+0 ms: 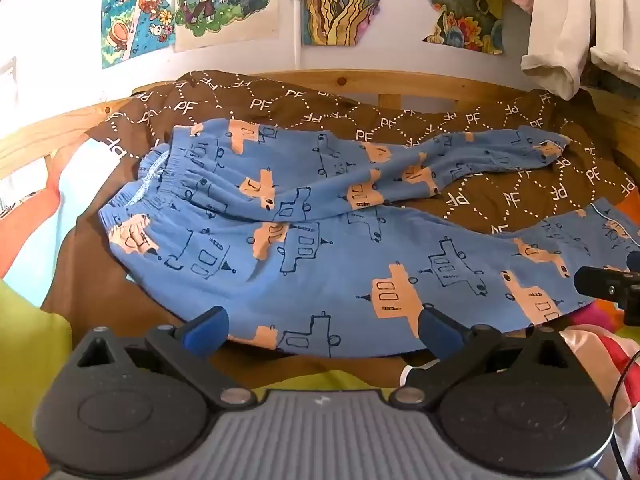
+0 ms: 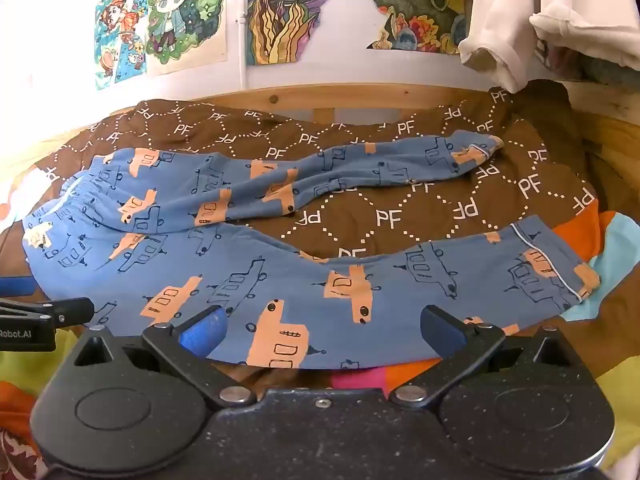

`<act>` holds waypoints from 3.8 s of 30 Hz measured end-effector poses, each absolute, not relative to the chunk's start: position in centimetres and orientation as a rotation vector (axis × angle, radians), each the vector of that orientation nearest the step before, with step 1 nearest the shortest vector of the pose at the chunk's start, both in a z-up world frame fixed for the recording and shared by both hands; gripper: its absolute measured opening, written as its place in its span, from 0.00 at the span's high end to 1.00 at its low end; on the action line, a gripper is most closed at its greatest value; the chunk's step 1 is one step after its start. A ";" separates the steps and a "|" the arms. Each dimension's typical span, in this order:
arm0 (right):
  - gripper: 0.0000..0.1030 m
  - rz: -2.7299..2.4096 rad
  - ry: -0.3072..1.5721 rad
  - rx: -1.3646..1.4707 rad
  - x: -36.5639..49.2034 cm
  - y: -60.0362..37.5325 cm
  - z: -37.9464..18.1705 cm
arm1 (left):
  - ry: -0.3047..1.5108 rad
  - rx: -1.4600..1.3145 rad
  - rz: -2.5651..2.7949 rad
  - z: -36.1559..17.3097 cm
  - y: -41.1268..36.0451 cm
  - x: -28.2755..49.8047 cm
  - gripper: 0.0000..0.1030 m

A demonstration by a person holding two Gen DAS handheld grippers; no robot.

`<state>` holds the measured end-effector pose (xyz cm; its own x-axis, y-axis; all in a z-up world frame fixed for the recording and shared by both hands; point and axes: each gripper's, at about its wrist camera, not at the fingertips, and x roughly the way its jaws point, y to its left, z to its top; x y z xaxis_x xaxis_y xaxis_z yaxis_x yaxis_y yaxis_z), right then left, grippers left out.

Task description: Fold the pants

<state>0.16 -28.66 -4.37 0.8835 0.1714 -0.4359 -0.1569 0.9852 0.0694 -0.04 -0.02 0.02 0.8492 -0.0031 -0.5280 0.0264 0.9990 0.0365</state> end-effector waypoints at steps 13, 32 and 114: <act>0.01 0.174 0.465 0.035 0.2 -28.6 -4.4 | 0.570 0.042 -0.009 -0.5 0.1 0.2 0.00; 0.01 0.168 0.467 0.044 0.2 -28.7 -4.3 | 0.574 0.051 -0.002 -0.1 0.2 0.2 0.00; 0.01 0.522 0.560 -0.102 19.2 -33.3 0.7 | 0.503 0.239 0.048 7.7 6.4 17.9 0.00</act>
